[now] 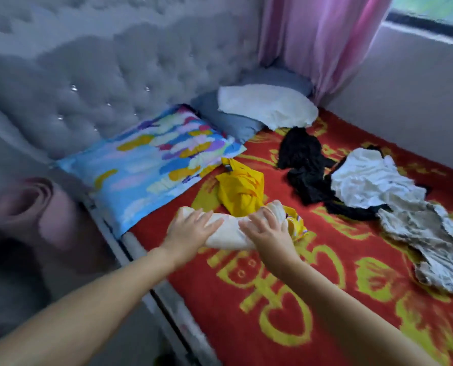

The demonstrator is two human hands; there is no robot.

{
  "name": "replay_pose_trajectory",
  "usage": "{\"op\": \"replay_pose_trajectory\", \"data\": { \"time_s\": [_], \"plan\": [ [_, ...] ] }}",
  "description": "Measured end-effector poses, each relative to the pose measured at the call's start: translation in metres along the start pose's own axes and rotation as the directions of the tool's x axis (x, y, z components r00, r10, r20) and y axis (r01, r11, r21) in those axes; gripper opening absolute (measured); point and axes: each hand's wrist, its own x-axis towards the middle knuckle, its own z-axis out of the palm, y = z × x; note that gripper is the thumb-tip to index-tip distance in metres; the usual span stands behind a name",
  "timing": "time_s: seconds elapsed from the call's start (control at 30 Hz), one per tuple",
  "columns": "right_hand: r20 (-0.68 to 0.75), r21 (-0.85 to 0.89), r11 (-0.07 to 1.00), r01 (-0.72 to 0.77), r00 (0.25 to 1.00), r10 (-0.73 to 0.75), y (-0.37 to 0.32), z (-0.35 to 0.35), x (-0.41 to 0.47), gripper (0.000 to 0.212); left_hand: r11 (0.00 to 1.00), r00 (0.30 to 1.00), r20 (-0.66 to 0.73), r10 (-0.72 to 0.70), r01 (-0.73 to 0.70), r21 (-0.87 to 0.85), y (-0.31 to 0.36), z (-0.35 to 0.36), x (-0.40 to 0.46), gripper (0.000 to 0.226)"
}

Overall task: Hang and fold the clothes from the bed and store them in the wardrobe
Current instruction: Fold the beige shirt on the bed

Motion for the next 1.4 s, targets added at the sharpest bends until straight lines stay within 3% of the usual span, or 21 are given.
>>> {"op": "replay_pose_trajectory", "data": {
  "time_s": [0.03, 0.1, 0.2, 0.3, 0.33, 0.43, 0.5, 0.6, 0.67, 0.83, 0.97, 1.07, 1.2, 1.3, 1.4],
  "plan": [
    [-0.025, -0.009, 0.997, 0.083, 0.996, -0.083, -0.023, -0.007, 0.011, 0.065, 0.998, 0.996, -0.077, -0.053, 0.051, -0.02, -0.018, -0.008, -0.027, 0.052],
    [-0.054, -0.029, 0.976, 0.216, 0.975, -0.217, -0.069, -0.022, 0.029, 0.063, 0.993, 0.99, -0.08, -0.114, 0.112, -0.034, -0.047, -0.015, -0.078, 0.052],
    [-0.053, -0.088, 0.912, 0.401, 0.912, -0.406, -0.157, -0.038, 0.048, 0.059, 0.95, 0.954, 0.015, -0.299, 0.299, -0.086, -0.086, -0.009, -0.16, 0.057],
    [-0.077, -0.105, 0.807, 0.581, 0.804, -0.589, -0.254, -0.049, 0.051, 0.062, 0.821, 0.811, 0.241, -0.534, 0.565, -0.082, -0.118, 0.017, -0.253, 0.057],
    [-0.064, -0.13, 0.76, 0.637, 0.759, -0.648, -0.289, -0.049, 0.049, 0.067, 0.78, 0.771, 0.248, -0.586, 0.62, -0.084, -0.126, 0.022, -0.29, 0.056],
    [-0.065, -0.17, 0.638, 0.751, 0.638, -0.767, -0.39, -0.053, 0.032, 0.065, 0.72, 0.723, 0.16, -0.672, 0.689, -0.084, -0.143, 0.028, -0.39, 0.057],
    [-0.05, -0.162, 0.597, 0.786, 0.597, -0.8, -0.459, -0.049, 0.013, 0.059, 0.673, 0.678, 0.134, -0.723, 0.735, -0.083, -0.154, 0.035, -0.46, 0.054],
    [-0.028, -0.151, 0.545, 0.825, 0.548, -0.836, -0.56, -0.036, -0.019, 0.062, 0.575, 0.57, 0.285, -0.77, 0.815, -0.075, -0.17, 0.06, -0.571, 0.069],
    [-0.011, -0.164, 0.481, 0.861, 0.486, -0.874, -0.632, -0.031, -0.044, 0.063, 0.541, 0.52, 0.284, -0.805, 0.841, -0.007, -0.18, 0.071, -0.647, 0.071],
    [0.022, -0.208, 0.336, 0.918, 0.348, -0.937, -0.761, -0.024, -0.088, 0.061, 0.55, 0.547, 0.067, -0.834, 0.834, 0.033, -0.188, 0.081, -0.776, 0.05],
    [0.062, -0.216, 0.243, 0.946, 0.261, -0.963, -0.832, -0.012, -0.089, 0.064, 0.508, 0.503, 0.075, -0.861, 0.859, 0.06, -0.211, 0.099, -0.83, 0.045],
    [0.121, -0.194, 0.227, 0.955, 0.252, -0.96, -0.865, 0.001, -0.073, 0.064, 0.526, 0.516, 0.118, -0.848, 0.846, 0.081, -0.236, 0.12, -0.849, 0.049],
    [0.182, -0.121, 0.276, 0.953, 0.295, -0.938, -0.9, 0.028, -0.031, 0.068, 0.528, 0.515, 0.155, -0.843, 0.847, 0.058, -0.29, 0.153, -0.849, 0.048],
    [0.21, -0.076, 0.327, 0.942, 0.336, -0.918, -0.929, 0.052, 0.018, 0.069, 0.546, 0.509, 0.271, -0.817, 0.833, 0.082, -0.349, 0.196, -0.843, 0.073],
    [0.259, -0.038, 0.38, 0.924, 0.376, -0.889, -0.966, 0.081, 0.076, 0.069, 0.562, 0.521, 0.315, -0.793, 0.826, 0.048, -0.417, 0.246, -0.831, 0.078]
  ]
}}
